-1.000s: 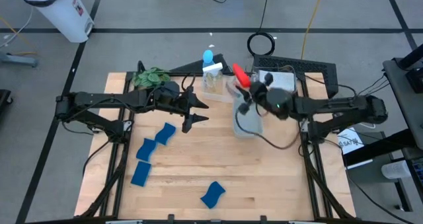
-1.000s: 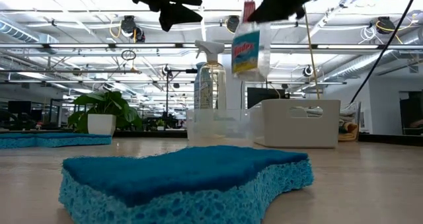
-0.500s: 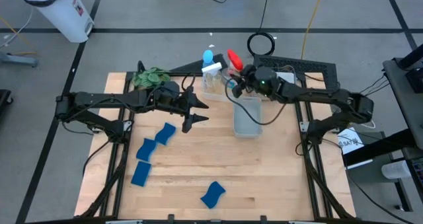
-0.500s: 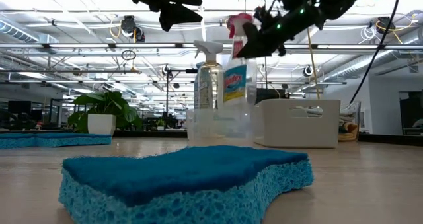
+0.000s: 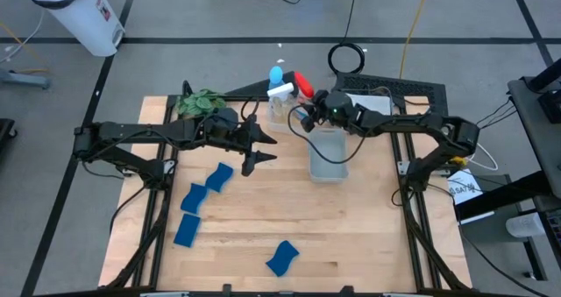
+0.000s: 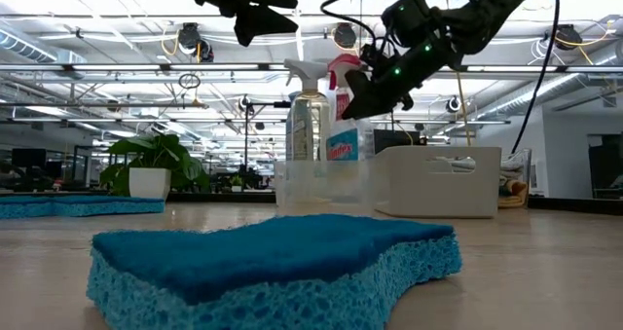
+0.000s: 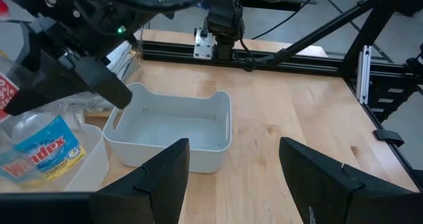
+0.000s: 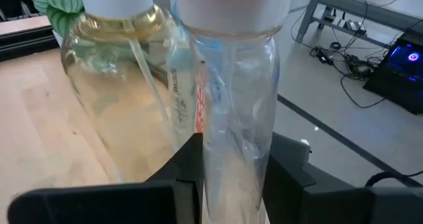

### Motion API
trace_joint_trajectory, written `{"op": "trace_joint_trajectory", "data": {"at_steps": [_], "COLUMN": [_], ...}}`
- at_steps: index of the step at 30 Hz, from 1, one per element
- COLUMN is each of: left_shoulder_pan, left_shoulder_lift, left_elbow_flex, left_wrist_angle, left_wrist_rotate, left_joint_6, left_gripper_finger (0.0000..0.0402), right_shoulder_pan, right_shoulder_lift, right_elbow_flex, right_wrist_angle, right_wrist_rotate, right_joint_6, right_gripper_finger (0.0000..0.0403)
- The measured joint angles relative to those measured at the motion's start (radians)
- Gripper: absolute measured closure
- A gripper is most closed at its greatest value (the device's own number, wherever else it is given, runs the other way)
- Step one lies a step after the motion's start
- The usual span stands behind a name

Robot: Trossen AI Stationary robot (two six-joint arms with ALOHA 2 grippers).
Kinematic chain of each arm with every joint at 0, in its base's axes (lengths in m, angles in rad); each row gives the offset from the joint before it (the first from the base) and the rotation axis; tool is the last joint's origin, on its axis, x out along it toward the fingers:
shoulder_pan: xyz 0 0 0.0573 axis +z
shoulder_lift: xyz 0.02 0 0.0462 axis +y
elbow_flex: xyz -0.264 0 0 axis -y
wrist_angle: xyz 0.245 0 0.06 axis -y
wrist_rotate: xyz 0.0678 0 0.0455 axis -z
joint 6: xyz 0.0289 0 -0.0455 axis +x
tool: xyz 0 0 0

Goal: Pick & Place Kitchen Items
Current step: Put the red spray bottle into the white bin

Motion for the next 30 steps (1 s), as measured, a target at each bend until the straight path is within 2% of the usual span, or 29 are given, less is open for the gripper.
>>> {"op": "trace_joint_trajectory", "data": {"at_steps": [11,20,25,30], "left_shoulder_pan": [0.0,0.0,0.0,0.0], "left_shoulder_lift": [0.0,0.0,0.0,0.0], "left_elbow_flex": [0.0,0.0,0.0,0.0], "left_wrist_angle": [0.0,0.0,0.0,0.0], "left_wrist_rotate": [0.0,0.0,0.0,0.0], "left_joint_6": [0.0,0.0,0.0,0.0], "left_gripper_finger": [0.0162,0.0162,0.0162,0.0162], "right_shoulder_pan": [0.0,0.0,0.0,0.0], "right_shoulder_lift": [0.001,-0.004,-0.005,-0.005], "right_elbow_flex": [-0.048,-0.174,-0.18,-0.18], "right_wrist_angle": [0.013,0.245,0.251,0.252], "right_wrist_rotate": [0.001,0.004,0.003,0.0], "right_joint_6": [0.006,0.003,0.003,0.003], "right_gripper_finger": [0.0316,0.0313,0.0295,0.0253]}}
